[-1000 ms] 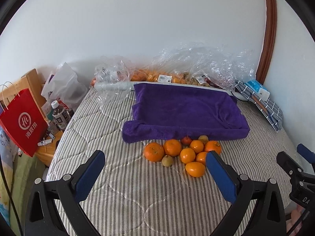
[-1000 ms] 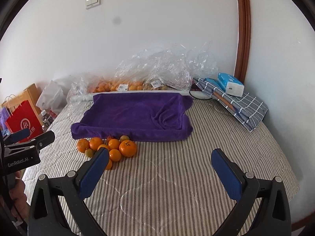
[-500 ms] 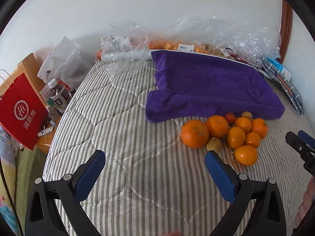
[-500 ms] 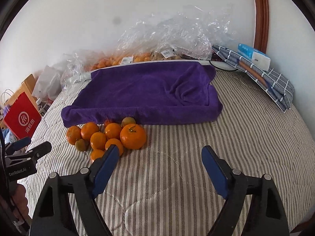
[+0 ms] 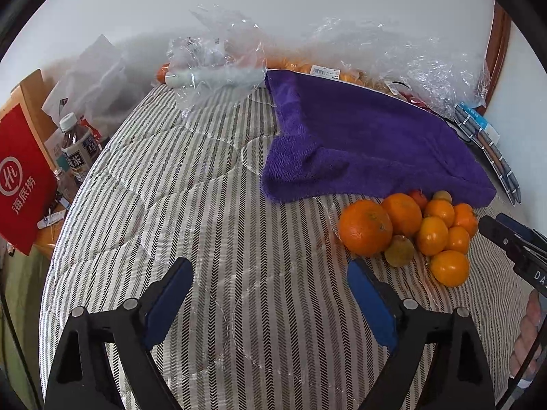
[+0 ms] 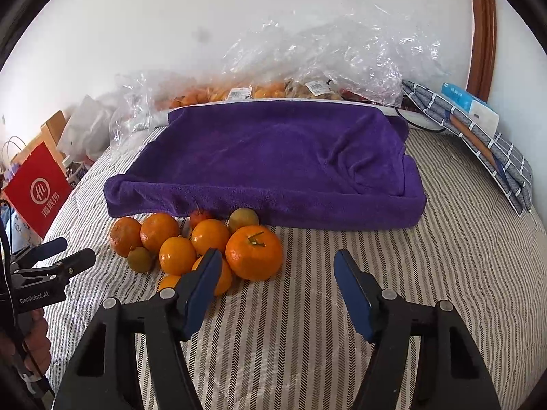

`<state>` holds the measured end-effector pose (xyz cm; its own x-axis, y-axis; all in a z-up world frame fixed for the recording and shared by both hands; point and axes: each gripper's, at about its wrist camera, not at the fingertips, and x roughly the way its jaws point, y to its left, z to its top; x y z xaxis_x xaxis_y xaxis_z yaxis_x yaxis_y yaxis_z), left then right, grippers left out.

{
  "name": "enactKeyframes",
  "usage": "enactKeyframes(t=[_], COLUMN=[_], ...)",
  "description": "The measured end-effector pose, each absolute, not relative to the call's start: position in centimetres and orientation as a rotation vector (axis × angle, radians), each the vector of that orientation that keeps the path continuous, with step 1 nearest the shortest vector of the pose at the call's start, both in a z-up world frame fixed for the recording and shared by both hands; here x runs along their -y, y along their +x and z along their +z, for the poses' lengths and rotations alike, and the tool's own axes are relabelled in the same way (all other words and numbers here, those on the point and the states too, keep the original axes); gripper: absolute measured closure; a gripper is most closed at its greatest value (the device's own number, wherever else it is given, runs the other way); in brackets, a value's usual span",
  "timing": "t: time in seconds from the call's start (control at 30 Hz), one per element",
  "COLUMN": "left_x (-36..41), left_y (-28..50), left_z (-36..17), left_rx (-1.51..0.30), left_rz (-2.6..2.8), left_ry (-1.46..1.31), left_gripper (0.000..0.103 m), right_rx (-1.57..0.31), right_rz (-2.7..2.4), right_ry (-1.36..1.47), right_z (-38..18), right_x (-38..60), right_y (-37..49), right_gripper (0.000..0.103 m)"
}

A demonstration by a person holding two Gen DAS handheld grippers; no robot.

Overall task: Organize fruits
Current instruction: 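Move the right tool toward the large orange at the pile's front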

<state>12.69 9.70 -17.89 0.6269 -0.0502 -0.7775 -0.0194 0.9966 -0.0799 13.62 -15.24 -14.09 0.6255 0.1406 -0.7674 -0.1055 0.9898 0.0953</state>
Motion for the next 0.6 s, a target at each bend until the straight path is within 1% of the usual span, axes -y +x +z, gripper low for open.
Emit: enactKeyframes(t=[0.1, 0.33, 0.43, 0.5, 0.53, 0.6], left_x=[-9.8, -10.5, -10.8, -10.8, -10.8, -10.8], left_y=[12.7, 12.7, 12.8, 12.7, 12.7, 12.6], left_z=[-18.1, -18.5, -18.8, -18.7, -18.7, -18.7], left_rx=[-0.891, -0.887, -0.893, -0.888, -0.889, -0.884], left_rz=[-0.033, -0.047, -0.056, -0.056, -0.056, -0.059], left_ry=[-0.091, -0.14, -0.169, -0.171, -0.172, -0.178], left_gripper=[0.013, 0.013, 0.017, 0.017, 0.017, 0.017], right_rx=[-0.909, -0.94, -0.953, -0.96, -0.966, -0.967], right_rz=[0.156, 0.167, 0.178, 0.213, 0.237, 0.232], right_ry=[0.069, 0.15, 0.181, 0.209, 0.232, 0.245], right_z=[-14.7, -16.0, -16.4, -16.5, -16.5, -16.5], right_x=[15.1, 15.1, 15.2, 15.4, 15.5, 15.8], right_y=[14.5, 16.0, 16.3, 16.5, 16.5, 16.5], right_gripper=[0.042, 0.043, 0.044, 0.053, 0.06, 0.06])
